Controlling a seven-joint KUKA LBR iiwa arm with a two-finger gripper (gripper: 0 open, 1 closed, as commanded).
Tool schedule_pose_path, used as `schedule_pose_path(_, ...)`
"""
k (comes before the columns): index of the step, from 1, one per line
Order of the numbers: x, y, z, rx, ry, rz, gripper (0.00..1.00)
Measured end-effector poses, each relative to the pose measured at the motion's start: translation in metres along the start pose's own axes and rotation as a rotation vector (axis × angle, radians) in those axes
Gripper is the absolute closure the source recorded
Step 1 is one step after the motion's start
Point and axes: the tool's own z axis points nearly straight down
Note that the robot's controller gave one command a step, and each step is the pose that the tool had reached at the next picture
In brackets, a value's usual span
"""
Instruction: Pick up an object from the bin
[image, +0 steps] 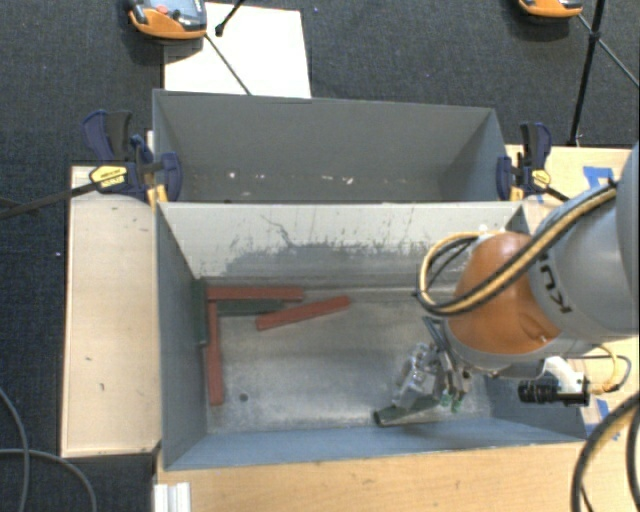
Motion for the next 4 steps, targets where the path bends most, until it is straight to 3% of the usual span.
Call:
schedule_pose_path(1, -0.013, -0.011, -0.021, 0.001, 0.000, -0.223, 1.00)
schedule_pose_path(2, -0.044, -0.036, -0.039, -0.001, -0.007, -0.056, 0.00)
schedule_pose_path(3, -0.046, -0.038, -0.040, 0.000, -0.007, -0.053, 0.00)
schedule_pose_path(4, -0.037, -0.030, -0.039, 0.002, -0.006, -0.117, 0.00)
